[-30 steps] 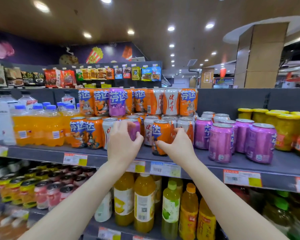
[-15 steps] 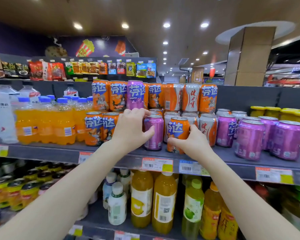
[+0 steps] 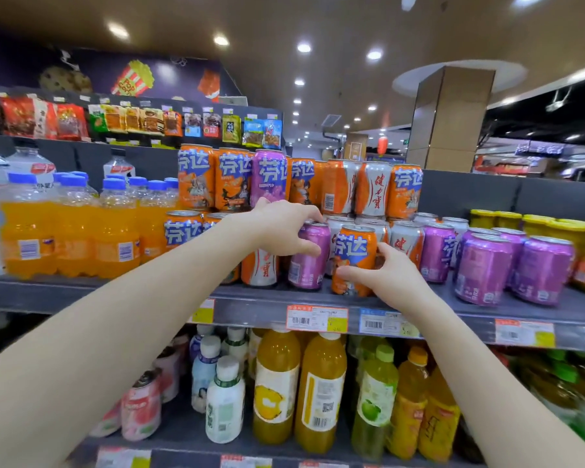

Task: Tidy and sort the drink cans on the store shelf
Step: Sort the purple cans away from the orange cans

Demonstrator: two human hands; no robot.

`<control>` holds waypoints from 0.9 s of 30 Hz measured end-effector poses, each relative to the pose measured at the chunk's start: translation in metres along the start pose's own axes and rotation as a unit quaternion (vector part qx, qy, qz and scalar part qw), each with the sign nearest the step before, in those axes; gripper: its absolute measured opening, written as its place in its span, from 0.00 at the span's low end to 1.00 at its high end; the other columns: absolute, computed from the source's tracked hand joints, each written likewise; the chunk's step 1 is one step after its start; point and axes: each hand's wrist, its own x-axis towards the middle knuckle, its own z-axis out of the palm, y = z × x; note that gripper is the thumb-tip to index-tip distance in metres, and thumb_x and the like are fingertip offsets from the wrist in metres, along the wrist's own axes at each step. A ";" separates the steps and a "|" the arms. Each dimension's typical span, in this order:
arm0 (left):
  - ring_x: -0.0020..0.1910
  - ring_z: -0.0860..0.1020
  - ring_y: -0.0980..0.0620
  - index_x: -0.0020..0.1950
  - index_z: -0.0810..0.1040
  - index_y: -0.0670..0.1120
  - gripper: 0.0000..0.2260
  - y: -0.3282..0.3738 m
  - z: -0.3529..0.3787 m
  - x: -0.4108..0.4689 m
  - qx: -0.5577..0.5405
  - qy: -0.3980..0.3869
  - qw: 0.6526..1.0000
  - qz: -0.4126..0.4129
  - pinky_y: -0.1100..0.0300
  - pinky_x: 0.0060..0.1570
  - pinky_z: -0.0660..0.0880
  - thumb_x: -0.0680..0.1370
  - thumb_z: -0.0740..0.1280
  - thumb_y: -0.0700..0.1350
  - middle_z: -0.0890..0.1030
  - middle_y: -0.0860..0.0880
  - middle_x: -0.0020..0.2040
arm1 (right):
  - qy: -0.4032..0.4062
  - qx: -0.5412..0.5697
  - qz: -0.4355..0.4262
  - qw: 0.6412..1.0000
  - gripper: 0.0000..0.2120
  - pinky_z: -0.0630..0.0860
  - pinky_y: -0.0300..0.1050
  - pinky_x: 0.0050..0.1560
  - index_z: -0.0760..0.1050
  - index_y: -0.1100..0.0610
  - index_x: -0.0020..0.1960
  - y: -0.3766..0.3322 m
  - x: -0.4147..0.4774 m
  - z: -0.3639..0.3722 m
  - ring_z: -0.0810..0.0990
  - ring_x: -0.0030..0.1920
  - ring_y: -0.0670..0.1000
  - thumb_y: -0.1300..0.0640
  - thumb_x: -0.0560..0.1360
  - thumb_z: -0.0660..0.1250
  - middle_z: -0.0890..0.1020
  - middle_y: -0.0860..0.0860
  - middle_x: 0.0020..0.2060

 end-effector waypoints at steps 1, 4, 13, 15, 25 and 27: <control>0.67 0.74 0.46 0.76 0.65 0.59 0.30 -0.001 0.001 0.000 -0.011 0.004 1.000 0.004 0.40 0.69 0.62 0.77 0.66 0.66 0.78 0.52 0.68 | 0.004 -0.001 0.000 1.000 0.23 0.78 0.37 0.42 0.76 0.43 0.57 0.000 0.000 0.000 0.83 0.50 0.42 0.42 0.67 0.81 0.84 0.41 0.50; 0.60 0.78 0.49 0.75 0.67 0.59 0.30 -0.002 0.005 -0.001 -0.042 0.025 0.999 0.013 0.44 0.64 0.72 0.76 0.68 0.66 0.79 0.53 0.66 | 0.030 0.007 0.002 1.000 0.21 0.80 0.40 0.46 0.76 0.42 0.53 0.002 0.000 0.001 0.83 0.50 0.43 0.41 0.65 0.81 0.84 0.41 0.50; 0.64 0.78 0.47 0.78 0.67 0.56 0.30 0.023 0.022 0.007 -0.077 0.119 0.988 0.064 0.47 0.62 0.75 0.78 0.68 0.63 0.80 0.50 0.66 | 0.089 -0.032 -0.003 0.996 0.27 0.78 0.37 0.43 0.74 0.43 0.58 0.007 -0.012 -0.021 0.81 0.48 0.40 0.42 0.65 0.82 0.82 0.39 0.48; 0.65 0.76 0.48 0.78 0.67 0.56 0.30 0.033 0.025 0.013 -0.099 0.115 0.986 0.071 0.45 0.64 0.74 0.78 0.68 0.62 0.79 0.50 0.67 | 0.101 -0.042 0.005 0.994 0.27 0.76 0.35 0.40 0.73 0.44 0.59 0.011 -0.016 -0.030 0.81 0.47 0.39 0.43 0.65 0.82 0.81 0.39 0.48; 0.64 0.76 0.45 0.77 0.69 0.57 0.31 0.071 0.063 0.042 -0.218 0.156 0.962 0.055 0.44 0.64 0.74 0.76 0.67 0.65 0.78 0.46 0.65 | 0.174 0.011 0.018 0.984 0.27 0.81 0.43 0.50 0.78 0.48 0.60 0.021 -0.028 -0.070 0.83 0.50 0.42 0.44 0.65 0.82 0.84 0.41 0.49; 0.62 0.77 0.46 0.76 0.70 0.56 0.30 0.078 0.065 0.045 -0.235 0.168 0.956 0.050 0.46 0.62 0.76 0.76 0.68 0.64 0.78 0.46 0.63 | 0.168 0.018 0.010 0.986 0.25 0.82 0.44 0.51 0.79 0.48 0.59 0.017 -0.029 -0.074 0.84 0.49 0.42 0.44 0.65 0.82 0.86 0.42 0.48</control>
